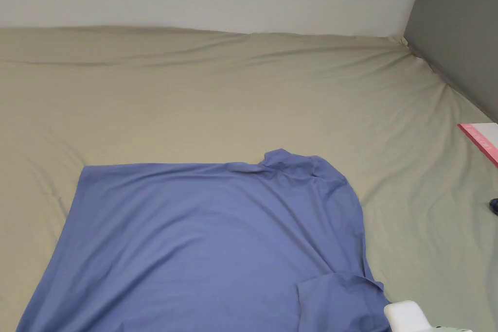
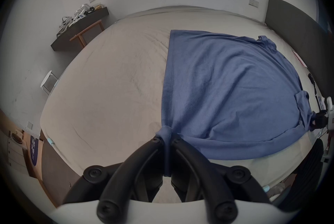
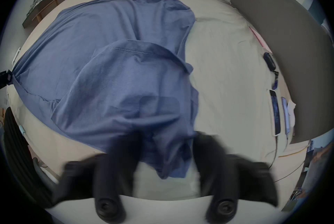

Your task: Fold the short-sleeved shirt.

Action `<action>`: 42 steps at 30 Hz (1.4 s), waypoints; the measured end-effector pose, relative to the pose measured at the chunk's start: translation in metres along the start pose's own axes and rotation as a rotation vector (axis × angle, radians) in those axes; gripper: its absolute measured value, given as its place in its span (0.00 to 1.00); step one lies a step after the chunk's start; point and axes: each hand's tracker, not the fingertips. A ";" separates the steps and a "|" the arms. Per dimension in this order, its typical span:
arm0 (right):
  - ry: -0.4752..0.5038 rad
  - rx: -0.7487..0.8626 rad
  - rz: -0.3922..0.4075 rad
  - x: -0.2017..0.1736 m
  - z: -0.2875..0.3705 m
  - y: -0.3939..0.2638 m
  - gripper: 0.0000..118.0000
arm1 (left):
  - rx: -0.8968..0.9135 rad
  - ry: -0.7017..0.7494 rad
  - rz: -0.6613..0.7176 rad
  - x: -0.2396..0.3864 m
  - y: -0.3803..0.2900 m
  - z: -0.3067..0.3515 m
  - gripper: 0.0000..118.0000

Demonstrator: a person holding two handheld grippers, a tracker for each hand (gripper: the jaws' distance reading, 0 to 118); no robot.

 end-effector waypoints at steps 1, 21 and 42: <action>0.037 -0.035 -0.010 -0.001 -0.007 0.000 0.04 | -0.008 -0.002 -0.002 0.000 0.000 -0.002 0.04; 0.079 0.421 -0.140 0.040 0.070 0.053 0.04 | 0.153 -0.031 0.070 -0.009 0.058 0.008 0.04; -0.036 0.173 -0.078 0.031 -0.077 0.150 0.04 | -0.045 0.006 -0.050 0.021 0.128 -0.147 0.04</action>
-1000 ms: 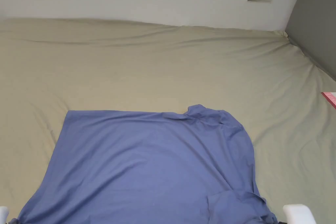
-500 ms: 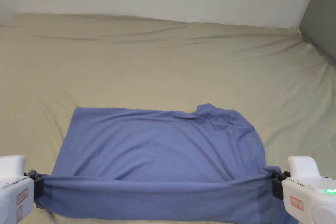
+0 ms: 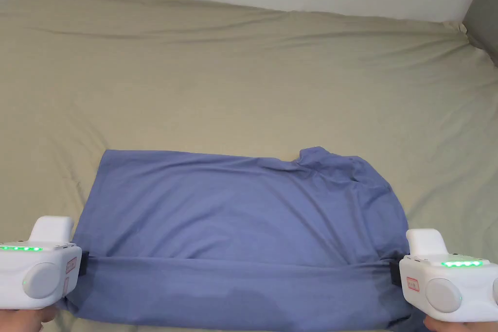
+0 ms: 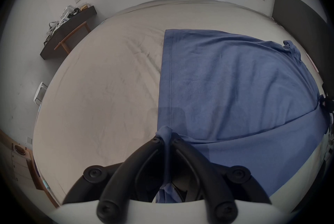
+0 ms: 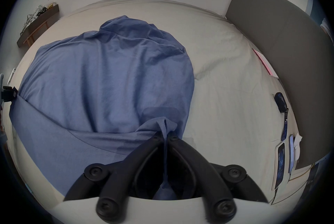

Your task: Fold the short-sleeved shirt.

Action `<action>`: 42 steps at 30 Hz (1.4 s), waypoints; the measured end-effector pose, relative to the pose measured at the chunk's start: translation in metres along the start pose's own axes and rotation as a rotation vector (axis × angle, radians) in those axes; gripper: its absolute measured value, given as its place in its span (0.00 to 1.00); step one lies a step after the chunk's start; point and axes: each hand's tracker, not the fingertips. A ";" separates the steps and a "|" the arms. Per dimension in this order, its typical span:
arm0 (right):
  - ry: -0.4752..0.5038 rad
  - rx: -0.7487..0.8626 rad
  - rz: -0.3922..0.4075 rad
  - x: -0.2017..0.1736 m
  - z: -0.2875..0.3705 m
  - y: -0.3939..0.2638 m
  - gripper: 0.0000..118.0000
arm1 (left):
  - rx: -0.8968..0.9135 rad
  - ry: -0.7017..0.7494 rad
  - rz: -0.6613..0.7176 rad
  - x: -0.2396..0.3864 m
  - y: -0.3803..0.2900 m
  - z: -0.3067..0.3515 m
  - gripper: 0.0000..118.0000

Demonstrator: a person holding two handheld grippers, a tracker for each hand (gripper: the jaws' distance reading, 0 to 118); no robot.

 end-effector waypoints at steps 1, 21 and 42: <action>-0.001 0.001 -0.001 -0.001 -0.001 0.000 0.04 | 0.001 0.001 -0.002 0.001 0.002 -0.002 0.04; -0.028 0.641 -0.012 -0.034 0.226 0.072 0.87 | 0.652 -0.065 0.123 0.022 0.036 0.210 0.90; -0.029 0.719 0.124 -0.099 0.274 0.048 0.02 | 0.802 -0.044 -0.061 0.076 0.027 0.276 0.00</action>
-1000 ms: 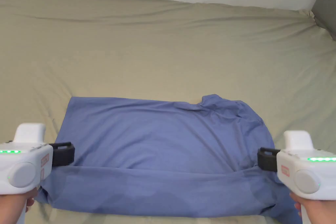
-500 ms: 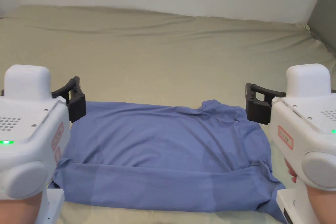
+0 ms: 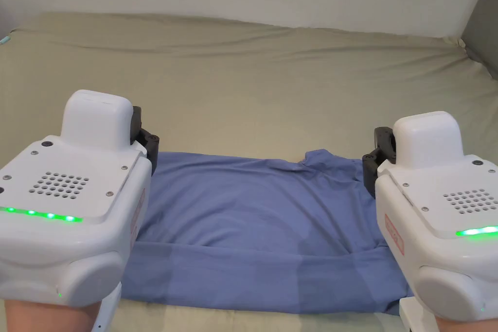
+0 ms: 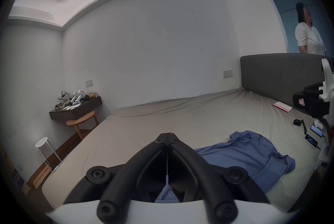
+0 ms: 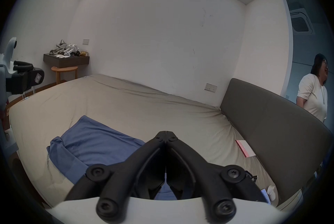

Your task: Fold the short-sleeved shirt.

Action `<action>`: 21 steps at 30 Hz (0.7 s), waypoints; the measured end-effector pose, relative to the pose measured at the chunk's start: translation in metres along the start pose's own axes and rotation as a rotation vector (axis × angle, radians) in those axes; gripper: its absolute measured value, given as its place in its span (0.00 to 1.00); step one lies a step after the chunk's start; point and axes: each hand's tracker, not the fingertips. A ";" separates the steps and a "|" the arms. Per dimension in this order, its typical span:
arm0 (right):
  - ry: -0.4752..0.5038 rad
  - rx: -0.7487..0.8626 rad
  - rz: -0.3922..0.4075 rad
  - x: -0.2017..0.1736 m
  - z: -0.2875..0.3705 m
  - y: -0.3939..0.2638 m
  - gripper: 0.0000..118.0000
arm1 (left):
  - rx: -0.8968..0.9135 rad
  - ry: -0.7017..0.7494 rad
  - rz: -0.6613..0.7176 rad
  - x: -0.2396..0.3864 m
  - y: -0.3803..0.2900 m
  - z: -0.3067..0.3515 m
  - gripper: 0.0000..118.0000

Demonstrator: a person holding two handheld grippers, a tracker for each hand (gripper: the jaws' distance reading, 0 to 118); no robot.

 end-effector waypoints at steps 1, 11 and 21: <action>-0.001 0.001 -0.003 0.002 0.000 0.000 0.02 | -0.013 0.000 -0.001 -0.002 -0.003 -0.003 0.00; -0.020 -0.065 -0.014 0.025 0.002 -0.019 0.02 | -0.444 0.051 0.069 -0.040 -0.110 -0.055 0.11; -0.058 -0.164 0.000 0.041 -0.002 -0.049 0.02 | -0.788 0.145 0.201 -0.077 -0.237 -0.109 0.93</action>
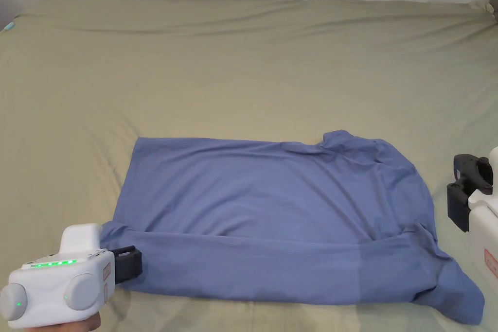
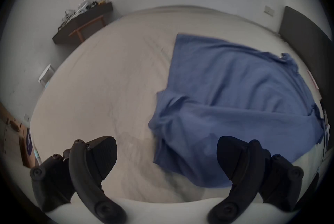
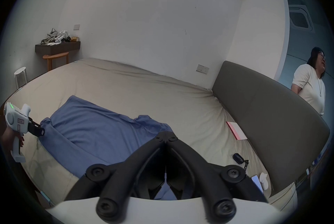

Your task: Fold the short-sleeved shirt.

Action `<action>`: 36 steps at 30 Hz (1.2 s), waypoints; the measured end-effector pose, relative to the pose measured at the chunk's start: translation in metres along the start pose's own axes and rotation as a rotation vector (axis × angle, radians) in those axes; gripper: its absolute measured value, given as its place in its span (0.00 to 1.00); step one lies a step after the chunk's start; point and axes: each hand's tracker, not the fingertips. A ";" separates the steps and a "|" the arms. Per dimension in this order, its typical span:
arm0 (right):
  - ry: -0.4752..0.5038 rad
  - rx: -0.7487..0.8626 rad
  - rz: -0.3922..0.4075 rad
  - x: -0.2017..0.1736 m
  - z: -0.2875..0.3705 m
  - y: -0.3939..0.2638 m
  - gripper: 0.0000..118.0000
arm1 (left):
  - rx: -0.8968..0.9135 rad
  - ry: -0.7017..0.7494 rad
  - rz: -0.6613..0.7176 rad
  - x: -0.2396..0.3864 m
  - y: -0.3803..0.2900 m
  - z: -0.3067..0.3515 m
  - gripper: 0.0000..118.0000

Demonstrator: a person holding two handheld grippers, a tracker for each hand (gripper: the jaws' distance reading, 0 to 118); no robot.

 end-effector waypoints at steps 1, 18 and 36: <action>0.000 -0.008 -0.004 0.001 0.000 -0.002 0.02 | -0.023 0.003 0.011 -0.002 -0.002 -0.009 0.88; 0.019 -0.604 -0.153 0.049 -0.117 -0.123 0.92 | 0.117 -0.073 -0.109 0.021 0.010 0.042 0.05; 0.153 -0.759 -0.162 0.009 -0.149 -0.162 0.09 | 0.153 -0.050 -0.144 0.022 0.015 0.055 0.05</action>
